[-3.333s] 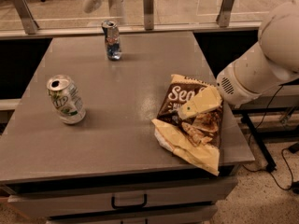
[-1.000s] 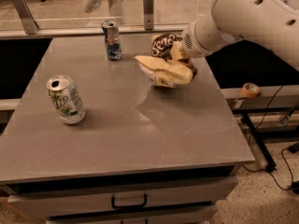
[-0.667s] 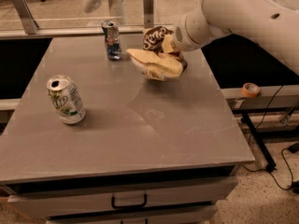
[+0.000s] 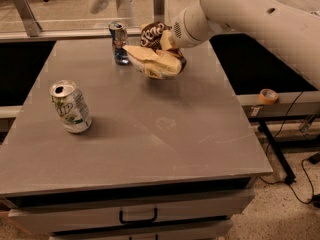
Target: Move brown chip bag near redbull can
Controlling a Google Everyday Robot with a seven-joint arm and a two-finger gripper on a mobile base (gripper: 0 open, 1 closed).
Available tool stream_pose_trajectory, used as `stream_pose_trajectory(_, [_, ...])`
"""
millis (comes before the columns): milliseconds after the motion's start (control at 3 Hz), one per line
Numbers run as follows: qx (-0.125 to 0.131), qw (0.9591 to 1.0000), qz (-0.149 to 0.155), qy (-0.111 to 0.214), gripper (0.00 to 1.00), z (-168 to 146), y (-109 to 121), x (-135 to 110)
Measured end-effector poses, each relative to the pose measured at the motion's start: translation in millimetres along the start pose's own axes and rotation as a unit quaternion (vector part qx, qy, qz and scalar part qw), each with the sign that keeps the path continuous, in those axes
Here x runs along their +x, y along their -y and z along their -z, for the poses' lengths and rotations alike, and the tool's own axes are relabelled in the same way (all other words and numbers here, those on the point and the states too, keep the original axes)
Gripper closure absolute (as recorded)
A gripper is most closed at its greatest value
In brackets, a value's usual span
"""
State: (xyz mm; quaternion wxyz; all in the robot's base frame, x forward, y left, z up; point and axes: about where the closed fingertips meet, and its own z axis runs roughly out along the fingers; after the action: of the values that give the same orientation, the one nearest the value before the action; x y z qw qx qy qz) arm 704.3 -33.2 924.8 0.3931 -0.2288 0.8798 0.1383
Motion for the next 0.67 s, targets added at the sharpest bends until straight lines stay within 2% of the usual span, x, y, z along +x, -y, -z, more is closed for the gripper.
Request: stream_pose_trajectory(667, [0.003, 1.0, -0.002, -0.007, 0.14, -10.8, 1.7, 1.0])
